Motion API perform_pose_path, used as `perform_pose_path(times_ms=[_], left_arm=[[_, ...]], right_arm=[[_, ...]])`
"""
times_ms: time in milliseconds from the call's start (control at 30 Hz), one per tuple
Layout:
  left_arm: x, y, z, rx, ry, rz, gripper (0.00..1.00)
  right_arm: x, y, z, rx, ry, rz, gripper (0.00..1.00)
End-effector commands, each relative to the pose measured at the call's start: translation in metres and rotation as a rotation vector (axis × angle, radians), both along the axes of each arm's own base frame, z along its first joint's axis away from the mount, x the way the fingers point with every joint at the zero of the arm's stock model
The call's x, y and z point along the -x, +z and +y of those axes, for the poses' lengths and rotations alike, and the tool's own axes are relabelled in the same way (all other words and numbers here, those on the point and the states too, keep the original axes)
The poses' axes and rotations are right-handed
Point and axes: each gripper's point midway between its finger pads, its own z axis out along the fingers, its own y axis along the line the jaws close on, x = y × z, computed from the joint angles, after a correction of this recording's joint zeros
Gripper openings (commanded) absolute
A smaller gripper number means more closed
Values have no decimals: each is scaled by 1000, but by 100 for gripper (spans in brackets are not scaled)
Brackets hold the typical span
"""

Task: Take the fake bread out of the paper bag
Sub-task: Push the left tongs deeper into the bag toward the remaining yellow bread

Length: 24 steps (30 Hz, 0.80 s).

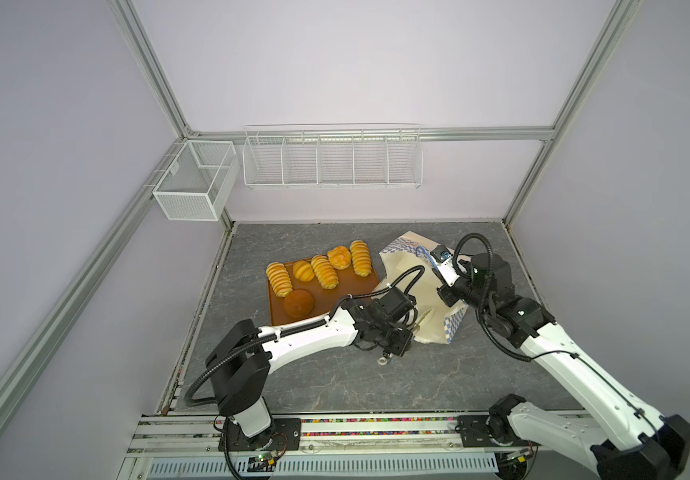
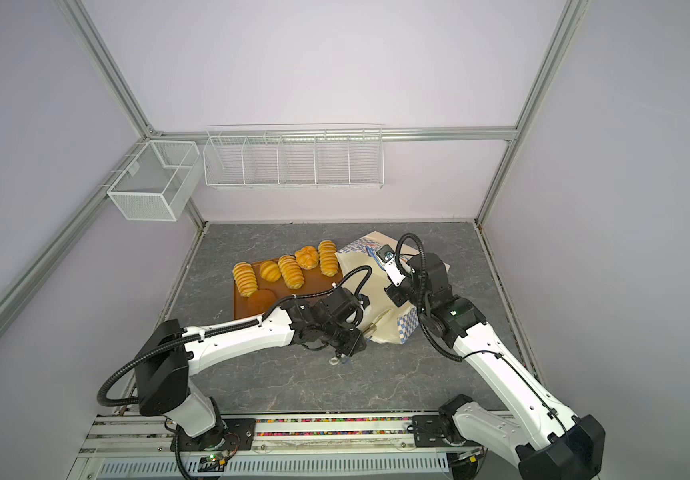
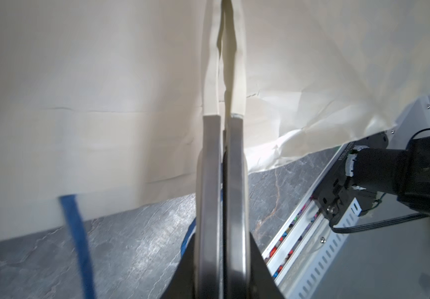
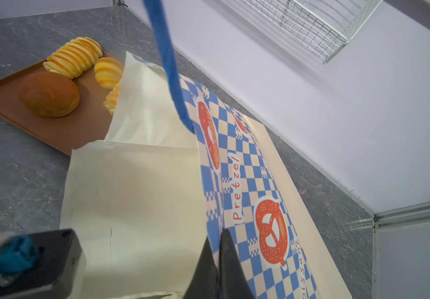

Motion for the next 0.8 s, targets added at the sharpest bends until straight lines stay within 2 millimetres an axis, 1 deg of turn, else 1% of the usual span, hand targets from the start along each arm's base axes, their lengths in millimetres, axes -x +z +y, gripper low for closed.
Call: perform_pose_path(times_ms=[0, 100, 167, 267, 367, 433, 500, 633, 700, 767], left_arm=[[-1, 21, 9, 48, 34, 20, 23], [-3, 42, 11, 86, 42, 11, 23], [-2, 55, 9, 117, 44, 16, 23], [-6, 70, -4, 181, 68, 43, 21], [-15, 73, -21, 232, 119, 101, 16], [-25, 70, -34, 259, 163, 132, 13], [-34, 62, -46, 272, 197, 156, 11], [-44, 47, -71, 331, 226, 195, 10], [-50, 32, -73, 323, 257, 191, 10], [-54, 13, -71, 298, 288, 189, 10]], right_arm=[[2, 3, 1, -29, -1, -22, 7], [2, 6, 0, -37, -6, -30, 7], [2, 8, 0, -43, -6, -32, 7], [1, 8, 3, -46, -2, -12, 7], [-1, 9, 5, -57, -6, 5, 7], [-1, 10, 5, -64, -10, 5, 7], [-1, 11, 5, -66, -11, 8, 7], [-1, 14, 6, -62, -6, 14, 7], [-1, 17, 6, -56, 2, 16, 7], [0, 20, 7, -47, 10, 18, 7]])
